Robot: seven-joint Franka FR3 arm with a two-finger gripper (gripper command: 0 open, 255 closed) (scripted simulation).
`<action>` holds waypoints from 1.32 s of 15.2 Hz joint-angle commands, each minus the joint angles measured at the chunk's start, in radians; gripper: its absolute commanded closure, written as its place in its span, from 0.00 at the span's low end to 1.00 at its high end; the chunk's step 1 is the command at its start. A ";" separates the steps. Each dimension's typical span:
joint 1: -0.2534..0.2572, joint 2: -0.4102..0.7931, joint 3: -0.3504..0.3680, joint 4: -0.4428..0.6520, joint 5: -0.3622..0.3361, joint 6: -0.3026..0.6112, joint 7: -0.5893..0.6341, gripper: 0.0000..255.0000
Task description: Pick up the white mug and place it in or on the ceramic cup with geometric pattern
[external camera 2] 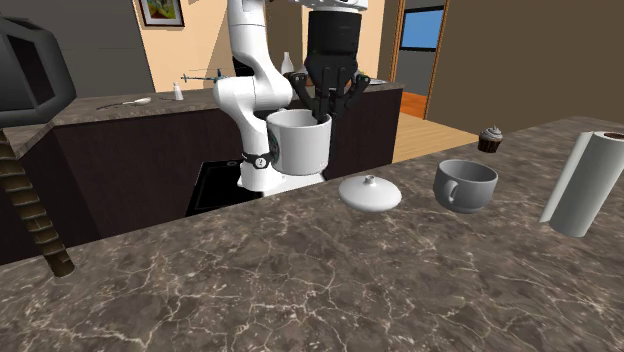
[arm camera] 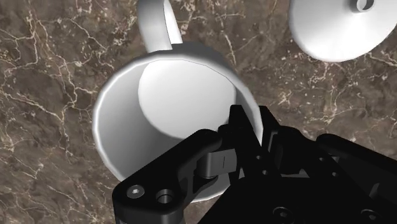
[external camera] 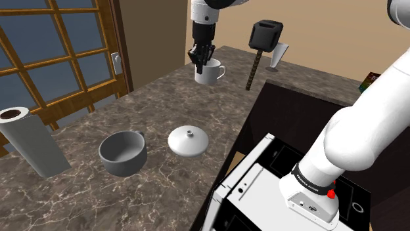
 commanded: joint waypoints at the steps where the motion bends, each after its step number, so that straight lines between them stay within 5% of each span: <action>1: 0.020 0.001 0.025 0.002 0.003 -0.003 0.045 1.00; 11: 0.131 0.103 0.159 0.139 -0.009 -0.051 0.293 1.00; 20: 0.258 0.290 0.258 0.375 -0.077 -0.126 0.522 1.00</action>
